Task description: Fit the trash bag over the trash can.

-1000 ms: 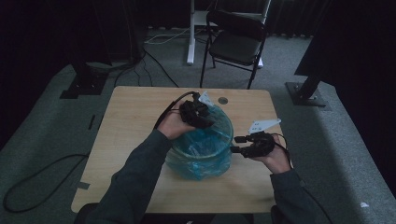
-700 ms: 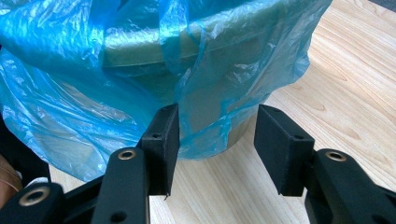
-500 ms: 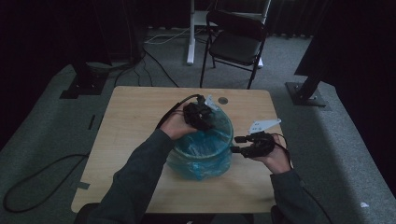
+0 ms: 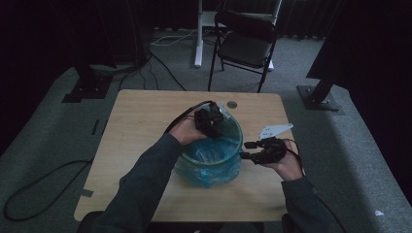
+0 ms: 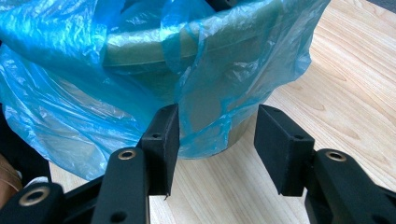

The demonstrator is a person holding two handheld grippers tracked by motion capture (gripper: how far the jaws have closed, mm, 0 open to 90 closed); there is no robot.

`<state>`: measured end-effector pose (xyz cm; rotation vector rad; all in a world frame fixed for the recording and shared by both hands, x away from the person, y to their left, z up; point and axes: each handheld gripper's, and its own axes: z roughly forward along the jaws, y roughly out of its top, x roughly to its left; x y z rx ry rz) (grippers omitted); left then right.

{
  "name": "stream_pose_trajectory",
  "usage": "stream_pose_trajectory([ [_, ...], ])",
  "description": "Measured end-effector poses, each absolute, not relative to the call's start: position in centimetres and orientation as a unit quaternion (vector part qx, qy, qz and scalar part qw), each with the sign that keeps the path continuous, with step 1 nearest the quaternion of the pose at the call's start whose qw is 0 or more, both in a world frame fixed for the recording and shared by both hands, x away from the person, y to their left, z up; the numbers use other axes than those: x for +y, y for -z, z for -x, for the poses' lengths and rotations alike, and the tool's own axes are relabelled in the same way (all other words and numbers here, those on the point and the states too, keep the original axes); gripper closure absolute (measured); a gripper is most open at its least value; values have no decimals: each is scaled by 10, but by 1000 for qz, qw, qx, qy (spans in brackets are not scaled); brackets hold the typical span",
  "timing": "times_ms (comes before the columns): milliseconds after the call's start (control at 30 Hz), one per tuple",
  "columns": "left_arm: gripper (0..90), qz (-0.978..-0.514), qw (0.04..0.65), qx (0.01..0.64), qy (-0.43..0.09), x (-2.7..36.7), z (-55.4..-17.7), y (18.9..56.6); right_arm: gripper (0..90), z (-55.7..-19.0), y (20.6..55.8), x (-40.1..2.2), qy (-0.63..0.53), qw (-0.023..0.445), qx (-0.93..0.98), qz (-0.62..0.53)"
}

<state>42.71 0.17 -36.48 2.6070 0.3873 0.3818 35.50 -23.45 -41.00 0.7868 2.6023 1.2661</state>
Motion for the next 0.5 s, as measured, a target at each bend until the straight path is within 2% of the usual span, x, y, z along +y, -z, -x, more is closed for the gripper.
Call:
stream_pose_trajectory([
  [333,559,-941,268,150,-146,24,-418,345,496,-355,410,-234,-420,71,866,-262],
  [500,559,-944,258,144,-145,28,-413,343,496,-355,411,-234,-420,70,866,-262],
])
